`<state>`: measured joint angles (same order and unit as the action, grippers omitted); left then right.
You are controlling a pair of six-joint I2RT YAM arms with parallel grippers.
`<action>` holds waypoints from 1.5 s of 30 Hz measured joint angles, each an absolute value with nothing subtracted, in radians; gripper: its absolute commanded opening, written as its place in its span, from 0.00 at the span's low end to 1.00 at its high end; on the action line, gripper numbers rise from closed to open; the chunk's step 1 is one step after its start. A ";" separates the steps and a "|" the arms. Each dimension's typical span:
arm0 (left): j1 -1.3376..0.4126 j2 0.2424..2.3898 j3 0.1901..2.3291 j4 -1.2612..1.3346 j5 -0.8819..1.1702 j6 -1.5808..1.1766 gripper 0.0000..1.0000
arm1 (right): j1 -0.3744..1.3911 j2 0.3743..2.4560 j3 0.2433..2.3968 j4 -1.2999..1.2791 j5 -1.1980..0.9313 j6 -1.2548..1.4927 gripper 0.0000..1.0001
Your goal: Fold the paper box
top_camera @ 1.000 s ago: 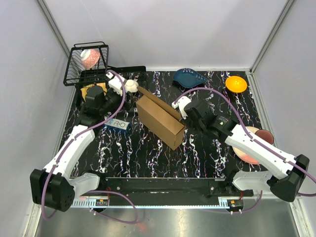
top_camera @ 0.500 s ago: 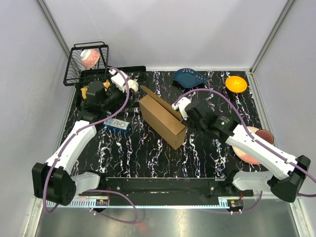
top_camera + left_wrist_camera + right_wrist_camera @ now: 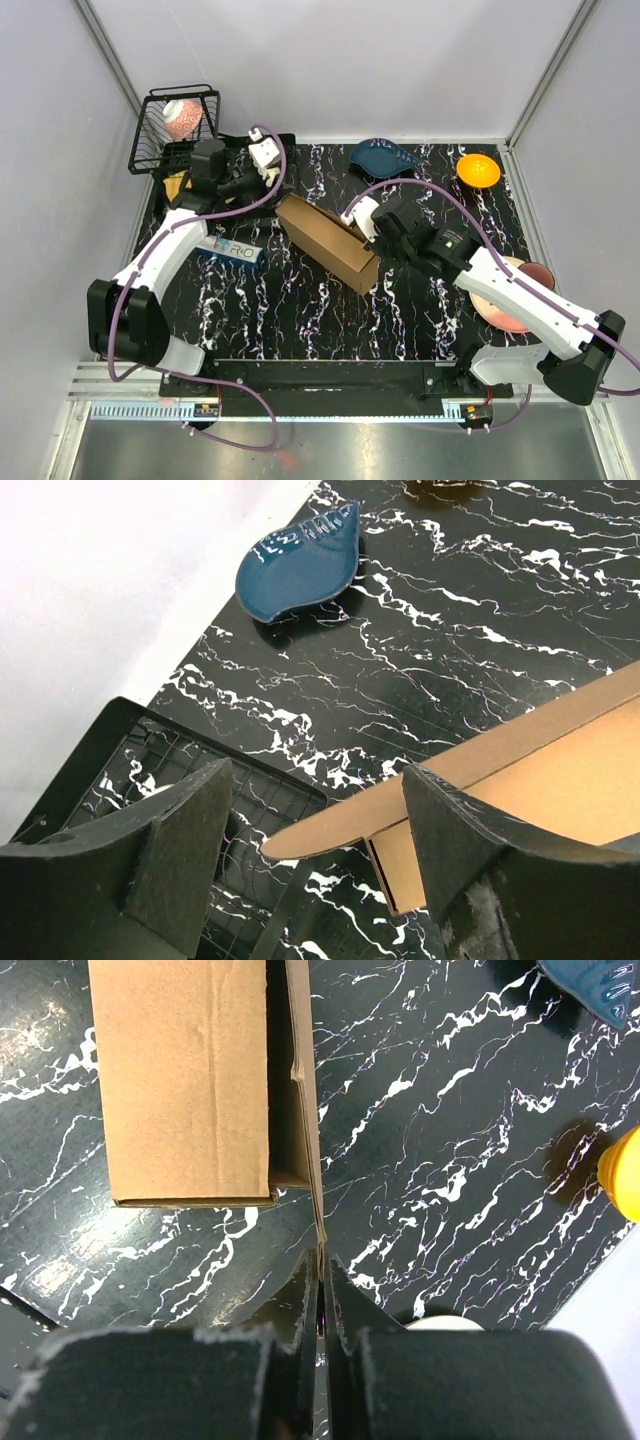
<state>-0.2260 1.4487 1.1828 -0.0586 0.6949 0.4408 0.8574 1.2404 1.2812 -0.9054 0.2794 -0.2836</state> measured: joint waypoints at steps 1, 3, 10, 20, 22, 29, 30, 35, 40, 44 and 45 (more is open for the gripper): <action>-0.225 1.448 1.182 -0.059 0.700 0.448 0.75 | 0.857 1.240 1.279 -0.905 0.280 -0.292 0.00; -0.219 1.431 1.172 -0.047 0.709 0.452 0.75 | 0.857 1.240 1.273 -0.899 0.280 -0.303 0.00; -0.160 1.350 1.118 -0.039 0.723 0.458 0.74 | 0.855 1.240 1.261 -0.865 0.279 -0.316 0.00; -0.131 1.314 1.118 -0.021 0.723 0.487 0.74 | 0.850 1.236 1.248 -0.851 0.285 -0.318 0.00; -0.134 1.303 1.113 -0.022 0.723 0.503 0.74 | 0.850 1.232 1.243 -0.850 0.286 -0.318 0.00; -0.149 1.287 1.047 -0.075 0.723 0.559 0.74 | 0.850 1.213 1.228 -0.849 0.287 -0.318 0.00; -0.150 1.285 1.040 -0.081 0.723 0.564 0.74 | 0.850 1.213 1.228 -0.850 0.287 -0.318 0.00; -0.165 1.282 1.029 -0.091 0.722 0.590 0.73 | 0.850 1.213 1.228 -0.849 0.286 -0.318 0.00; -0.181 1.296 1.029 -0.090 0.721 0.609 0.72 | 0.850 1.213 1.228 -0.849 0.286 -0.318 0.00; -0.190 1.330 1.032 -0.089 0.721 0.614 0.70 | 0.850 1.213 1.228 -0.849 0.286 -0.318 0.00; -0.190 1.340 1.036 -0.089 0.721 0.617 0.70 | 0.850 1.214 1.228 -0.849 0.286 -0.317 0.00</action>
